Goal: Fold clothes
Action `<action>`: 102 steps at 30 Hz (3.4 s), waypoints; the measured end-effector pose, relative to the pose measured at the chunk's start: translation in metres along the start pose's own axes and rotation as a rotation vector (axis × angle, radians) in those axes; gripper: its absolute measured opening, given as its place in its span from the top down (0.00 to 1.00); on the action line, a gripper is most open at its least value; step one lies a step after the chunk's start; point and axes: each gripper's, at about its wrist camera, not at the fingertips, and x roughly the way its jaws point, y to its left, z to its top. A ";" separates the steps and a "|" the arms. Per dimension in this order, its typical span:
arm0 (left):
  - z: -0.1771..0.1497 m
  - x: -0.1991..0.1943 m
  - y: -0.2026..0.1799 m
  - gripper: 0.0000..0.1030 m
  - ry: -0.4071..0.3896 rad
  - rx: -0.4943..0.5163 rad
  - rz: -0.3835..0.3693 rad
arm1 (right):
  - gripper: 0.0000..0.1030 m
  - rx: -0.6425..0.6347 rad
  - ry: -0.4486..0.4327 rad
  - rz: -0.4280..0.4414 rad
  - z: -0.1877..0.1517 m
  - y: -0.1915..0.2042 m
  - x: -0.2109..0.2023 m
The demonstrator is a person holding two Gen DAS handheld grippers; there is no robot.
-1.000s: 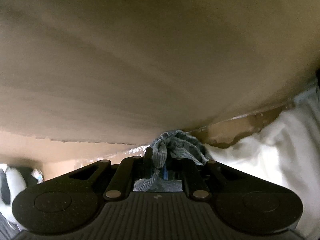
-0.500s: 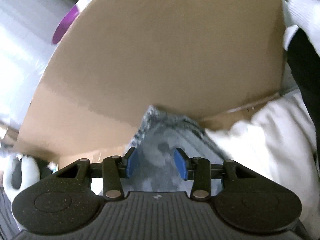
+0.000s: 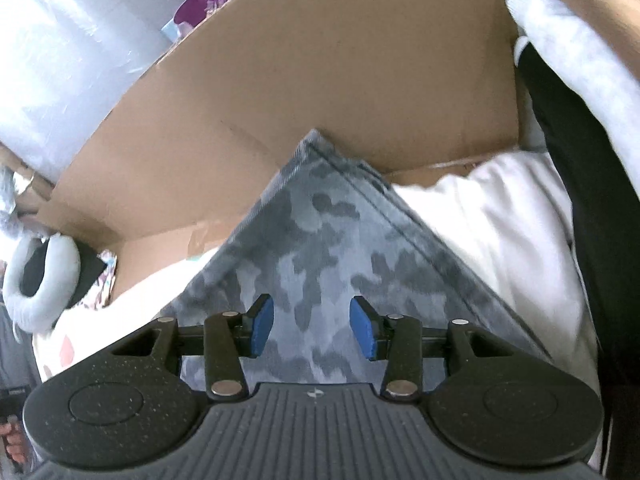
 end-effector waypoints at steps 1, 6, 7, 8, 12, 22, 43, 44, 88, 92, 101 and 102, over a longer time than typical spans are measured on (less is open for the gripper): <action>-0.001 0.000 -0.006 0.51 0.007 0.052 0.011 | 0.50 0.000 0.006 -0.002 -0.004 -0.001 -0.003; -0.015 0.015 -0.032 0.48 0.074 0.322 0.068 | 0.49 0.002 0.027 -0.017 -0.025 -0.005 -0.017; -0.019 0.020 -0.037 0.49 0.088 0.374 0.084 | 0.49 0.007 0.029 -0.023 -0.030 -0.006 -0.021; -0.022 0.025 -0.041 0.49 0.101 0.425 0.097 | 0.49 0.011 0.033 -0.028 -0.034 -0.008 -0.024; -0.036 0.039 -0.050 0.51 0.136 0.581 0.123 | 0.49 0.014 0.052 -0.052 -0.052 -0.018 -0.034; -0.044 0.055 -0.063 0.88 0.145 0.797 0.153 | 0.49 0.074 0.083 -0.078 -0.087 -0.045 -0.046; -0.037 0.067 -0.060 0.93 0.047 0.752 0.181 | 0.50 0.178 -0.033 -0.119 -0.095 -0.060 -0.052; -0.038 0.066 -0.061 0.92 0.046 0.751 0.188 | 0.50 0.185 -0.043 -0.125 -0.095 -0.061 -0.053; -0.096 0.141 -0.412 0.76 -0.047 0.998 -0.165 | 1.00 0.261 -0.277 -0.274 -0.101 -0.072 -0.073; -0.092 0.154 -0.425 0.76 -0.040 0.987 -0.162 | 1.00 0.259 -0.244 -0.292 -0.101 -0.072 -0.065; -0.087 0.176 -0.454 0.73 -0.083 0.967 -0.159 | 0.92 0.271 -0.192 -0.280 -0.105 -0.077 -0.057; -0.087 0.178 -0.458 0.73 -0.091 0.978 -0.164 | 0.92 0.265 -0.188 -0.277 -0.106 -0.077 -0.058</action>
